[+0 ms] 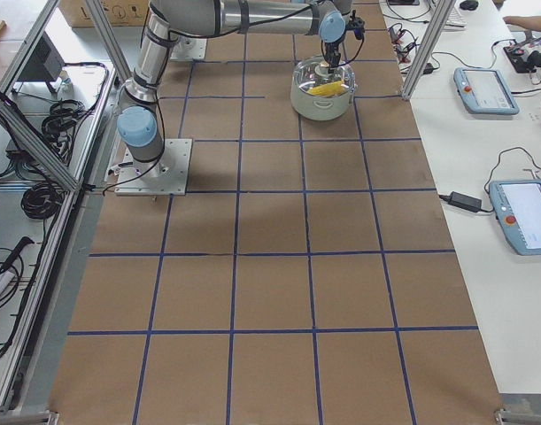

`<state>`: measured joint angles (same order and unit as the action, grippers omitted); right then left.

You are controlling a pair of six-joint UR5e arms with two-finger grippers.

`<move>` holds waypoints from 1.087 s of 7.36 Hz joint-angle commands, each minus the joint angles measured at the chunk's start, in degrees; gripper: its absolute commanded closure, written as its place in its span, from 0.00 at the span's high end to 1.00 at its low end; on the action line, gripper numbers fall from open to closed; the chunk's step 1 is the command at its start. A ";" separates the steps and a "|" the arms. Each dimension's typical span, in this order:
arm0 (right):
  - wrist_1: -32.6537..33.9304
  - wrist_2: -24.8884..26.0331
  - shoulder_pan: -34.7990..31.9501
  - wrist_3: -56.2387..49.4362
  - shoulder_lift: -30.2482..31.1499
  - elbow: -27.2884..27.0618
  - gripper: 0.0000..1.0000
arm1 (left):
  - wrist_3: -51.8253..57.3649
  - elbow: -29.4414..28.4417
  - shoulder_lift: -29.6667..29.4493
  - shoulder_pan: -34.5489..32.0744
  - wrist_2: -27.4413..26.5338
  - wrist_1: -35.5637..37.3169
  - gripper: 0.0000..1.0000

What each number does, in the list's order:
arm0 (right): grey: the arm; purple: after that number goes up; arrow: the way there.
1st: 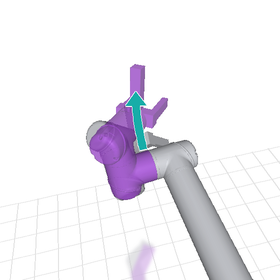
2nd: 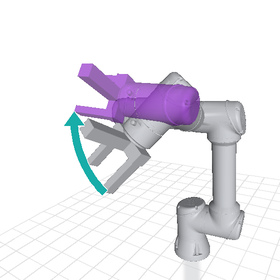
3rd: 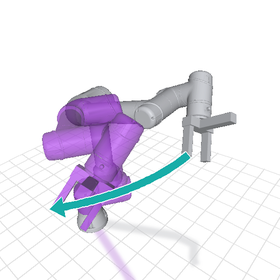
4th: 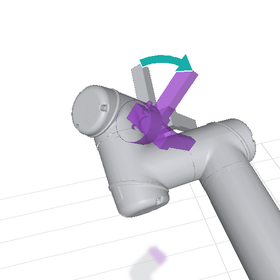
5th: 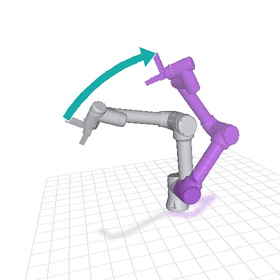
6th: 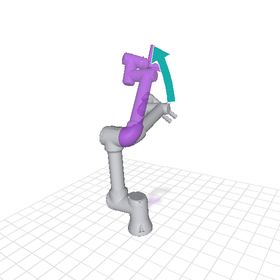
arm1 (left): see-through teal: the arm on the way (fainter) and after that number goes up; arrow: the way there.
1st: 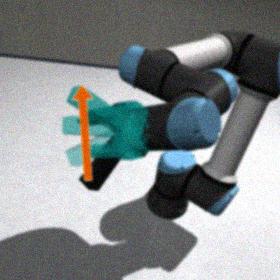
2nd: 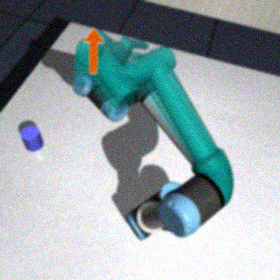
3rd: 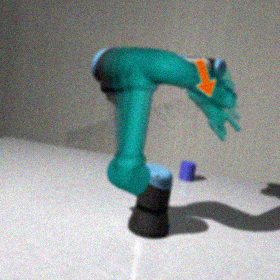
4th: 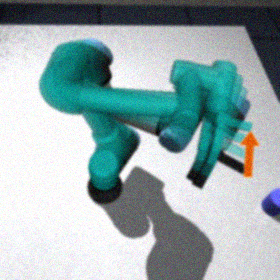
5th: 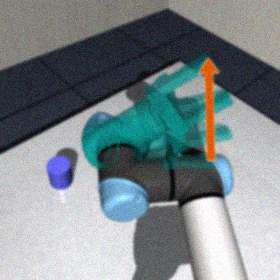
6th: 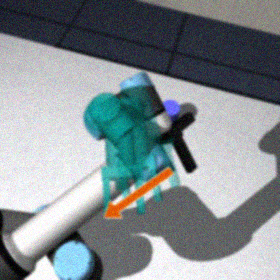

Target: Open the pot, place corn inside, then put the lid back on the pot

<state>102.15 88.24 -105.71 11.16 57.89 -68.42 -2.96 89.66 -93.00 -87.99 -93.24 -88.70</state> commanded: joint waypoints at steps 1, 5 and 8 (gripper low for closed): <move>-1.06 0.18 0.85 -0.78 0.38 1.08 1.00 | -0.03 -0.19 -0.07 0.10 -0.01 0.02 1.00; -9.74 3.32 11.56 -18.93 10.98 -0.56 1.00 | -0.03 0.16 -0.25 0.10 -0.18 -0.42 1.00; -12.18 4.49 12.45 -17.61 25.67 -15.56 1.00 | -0.03 0.16 -0.34 0.10 -0.18 -0.69 1.00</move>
<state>88.30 92.87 -93.58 -8.70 78.27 -77.67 -2.99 89.82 -93.33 -87.89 -93.43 -89.23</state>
